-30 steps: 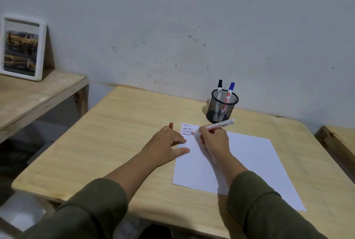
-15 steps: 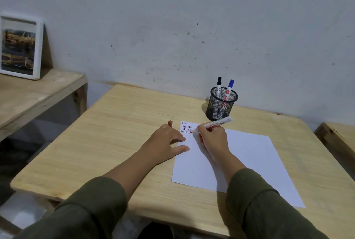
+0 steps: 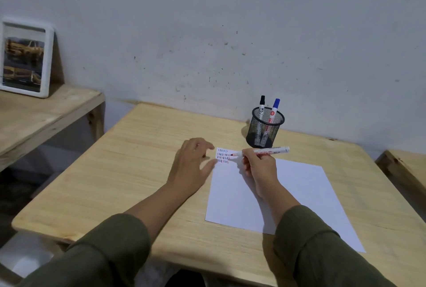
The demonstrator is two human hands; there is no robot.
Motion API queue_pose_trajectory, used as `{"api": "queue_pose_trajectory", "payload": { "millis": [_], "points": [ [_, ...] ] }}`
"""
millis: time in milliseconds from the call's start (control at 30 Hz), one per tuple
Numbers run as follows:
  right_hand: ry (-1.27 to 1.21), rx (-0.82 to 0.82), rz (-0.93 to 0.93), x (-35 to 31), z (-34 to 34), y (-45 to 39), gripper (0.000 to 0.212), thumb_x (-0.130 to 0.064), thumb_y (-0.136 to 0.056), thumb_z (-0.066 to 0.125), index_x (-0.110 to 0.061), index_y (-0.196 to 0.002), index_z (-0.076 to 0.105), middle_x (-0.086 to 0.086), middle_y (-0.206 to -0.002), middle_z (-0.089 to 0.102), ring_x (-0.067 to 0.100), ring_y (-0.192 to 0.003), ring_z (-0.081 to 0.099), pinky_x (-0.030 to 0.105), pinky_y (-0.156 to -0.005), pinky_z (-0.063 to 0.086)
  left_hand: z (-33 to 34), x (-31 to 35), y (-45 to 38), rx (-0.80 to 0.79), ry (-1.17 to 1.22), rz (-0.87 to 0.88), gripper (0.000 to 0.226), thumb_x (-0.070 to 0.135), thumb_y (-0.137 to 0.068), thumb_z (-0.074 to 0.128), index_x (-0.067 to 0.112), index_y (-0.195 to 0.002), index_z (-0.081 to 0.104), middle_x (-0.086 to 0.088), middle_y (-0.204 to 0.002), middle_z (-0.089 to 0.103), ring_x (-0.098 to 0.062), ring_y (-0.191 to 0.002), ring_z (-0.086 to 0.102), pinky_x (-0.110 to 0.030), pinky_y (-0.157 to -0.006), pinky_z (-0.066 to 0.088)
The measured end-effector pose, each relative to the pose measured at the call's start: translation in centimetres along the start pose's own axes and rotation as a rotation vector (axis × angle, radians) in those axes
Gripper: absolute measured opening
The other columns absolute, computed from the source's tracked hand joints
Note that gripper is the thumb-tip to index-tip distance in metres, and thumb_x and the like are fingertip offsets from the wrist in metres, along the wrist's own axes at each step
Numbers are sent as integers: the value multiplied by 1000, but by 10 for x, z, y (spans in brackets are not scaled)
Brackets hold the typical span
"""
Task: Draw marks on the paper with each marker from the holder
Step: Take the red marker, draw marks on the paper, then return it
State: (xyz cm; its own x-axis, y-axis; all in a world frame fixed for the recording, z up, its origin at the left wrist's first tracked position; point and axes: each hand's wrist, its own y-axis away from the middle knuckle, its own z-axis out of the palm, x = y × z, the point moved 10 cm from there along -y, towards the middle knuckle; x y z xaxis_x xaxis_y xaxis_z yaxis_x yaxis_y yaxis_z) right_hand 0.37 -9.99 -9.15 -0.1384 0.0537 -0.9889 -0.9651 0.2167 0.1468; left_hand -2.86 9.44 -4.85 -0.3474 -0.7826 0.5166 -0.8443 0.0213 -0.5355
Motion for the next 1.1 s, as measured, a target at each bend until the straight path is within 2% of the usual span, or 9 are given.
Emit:
{"api": "queue_pose_trajectory", "payload": {
  "millis": [133,300,433,533,633,767,867,967,1100],
  "points": [
    [-159,-30,76,0,1,1,23,-8,-85,60,-5,-62,57,-1,-42,53,6,-32,44,16,-34,36,12,-29,-7,-75,34,-219,43,18,-87,57,27,-129,51,-1,-135,49,-22,-124,41,-35,-103,36],
    [-164,-42,66,-11,-1,0,19,-8,-83,62,-6,-64,59,1,-51,55,5,-35,47,15,-37,38,23,-35,-19,-133,105,-297,23,11,-89,53,18,-106,67,-3,-108,67,-20,-103,58,-25,-87,41],
    [-213,-96,18,-29,1,0,12,-7,-84,61,-6,-72,62,3,-55,55,7,-40,47,17,-39,38,15,-38,-21,60,538,-536,15,4,-86,57,15,-86,67,0,-84,70,-4,-71,66,-8,-64,48],
    [-233,-115,-9,-44,-1,1,8,-7,-84,61,-4,-77,63,1,-53,55,7,-40,47,16,-39,38,31,-25,-24,77,879,-652,13,5,-87,58,16,-88,66,-2,-90,71,-12,-77,63,-20,-70,51],
    [-233,-124,-38,-58,-4,3,10,-7,-85,61,-6,-75,65,1,-53,55,6,-39,46,16,-39,37,42,-4,-29,29,1032,-658,18,3,-87,57,19,-83,65,-1,-85,70,-16,-80,59,-28,-78,49],
    [-208,-127,-83,-73,-9,5,20,-8,-85,60,-9,-66,65,0,-51,55,7,-40,46,16,-40,37,47,14,-34,0,1086,-636,19,3,-86,58,20,-82,65,-1,-80,69,-12,-72,58,-24,-71,46],
    [-195,-133,-101,-77,-11,6,23,-8,-85,60,-10,-63,65,0,-50,55,8,-41,45,17,-40,36,51,21,-36,-29,1102,-636,16,6,-86,60,21,-83,66,-2,-82,70,-11,-76,62,-25,-77,49],
    [-184,-131,-112,-80,-13,7,23,-8,-85,60,-9,-63,65,-1,-49,55,8,-40,45,17,-39,36,53,25,-40,-38,1100,-624,17,8,-85,62,23,-81,67,1,-78,72,-11,-78,64,-26,-71,47],
    [-171,-136,-123,-82,-14,9,20,-7,-85,59,-7,-66,65,1,-50,54,8,-40,44,18,-39,35,52,36,-44,-55,1129,-590,15,5,-85,61,19,-84,67,2,-78,71,-7,-77,64,-21,-79,51]
  ]
}}
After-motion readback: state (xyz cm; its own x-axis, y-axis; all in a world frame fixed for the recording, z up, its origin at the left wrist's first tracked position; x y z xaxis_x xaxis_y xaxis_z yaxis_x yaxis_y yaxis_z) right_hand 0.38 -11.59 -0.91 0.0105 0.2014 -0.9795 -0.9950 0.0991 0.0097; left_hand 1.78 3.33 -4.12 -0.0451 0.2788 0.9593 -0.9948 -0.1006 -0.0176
